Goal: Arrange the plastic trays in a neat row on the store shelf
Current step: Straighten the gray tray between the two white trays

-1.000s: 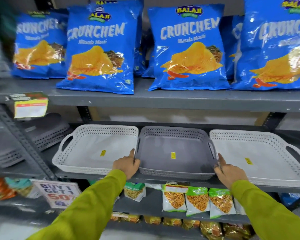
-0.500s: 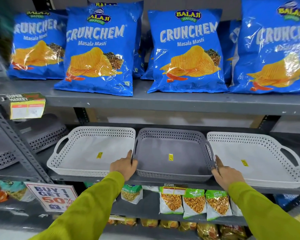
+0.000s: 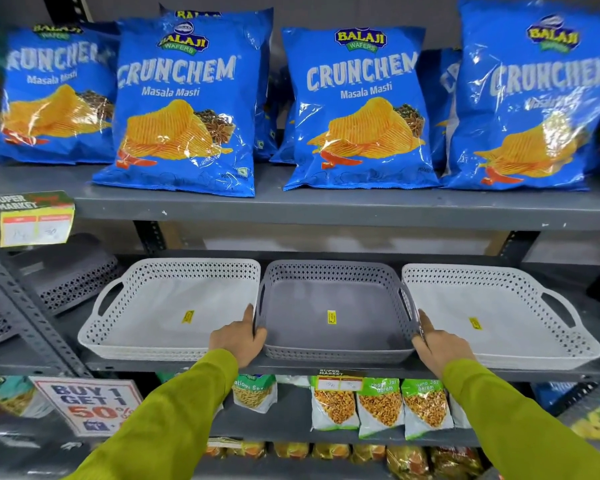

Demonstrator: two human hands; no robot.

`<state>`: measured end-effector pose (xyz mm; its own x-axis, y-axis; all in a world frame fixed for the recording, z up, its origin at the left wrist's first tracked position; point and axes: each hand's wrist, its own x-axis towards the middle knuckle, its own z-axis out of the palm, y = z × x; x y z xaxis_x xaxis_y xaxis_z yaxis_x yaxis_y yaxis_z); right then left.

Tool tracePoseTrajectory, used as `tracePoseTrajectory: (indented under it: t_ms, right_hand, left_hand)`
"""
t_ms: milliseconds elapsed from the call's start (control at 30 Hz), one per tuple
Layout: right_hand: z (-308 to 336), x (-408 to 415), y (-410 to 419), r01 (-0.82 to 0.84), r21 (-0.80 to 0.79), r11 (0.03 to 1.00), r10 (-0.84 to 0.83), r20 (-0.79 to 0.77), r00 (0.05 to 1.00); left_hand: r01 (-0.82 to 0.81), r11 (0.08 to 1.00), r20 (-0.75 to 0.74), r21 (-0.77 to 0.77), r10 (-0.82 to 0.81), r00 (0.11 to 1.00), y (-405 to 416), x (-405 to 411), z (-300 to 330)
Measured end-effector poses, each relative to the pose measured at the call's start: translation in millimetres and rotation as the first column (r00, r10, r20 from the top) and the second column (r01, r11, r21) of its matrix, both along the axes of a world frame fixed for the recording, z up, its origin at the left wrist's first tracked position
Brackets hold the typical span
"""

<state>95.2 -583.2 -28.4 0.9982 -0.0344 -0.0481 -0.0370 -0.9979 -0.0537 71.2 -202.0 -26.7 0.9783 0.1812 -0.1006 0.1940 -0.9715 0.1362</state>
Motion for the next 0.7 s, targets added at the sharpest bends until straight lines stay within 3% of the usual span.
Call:
tracePoseTrajectory:
  t_ms: [600,700]
  right_hand:
    - [4.9,0.7,0.8,0.015,-0.004,1.000,-0.015,-0.081,0.997]
    - [3.9,5.6,-0.3,0.037,0.065,0.997,-0.029,-0.115,0.993]
  left_hand:
    - [0.022,1.000,0.004,0.019,-0.022,1.000,2.0,1.6,-1.1]
    - [0.030,1.000,0.023,-0.003,-0.030,0.999,4.1,2.0,-1.7]
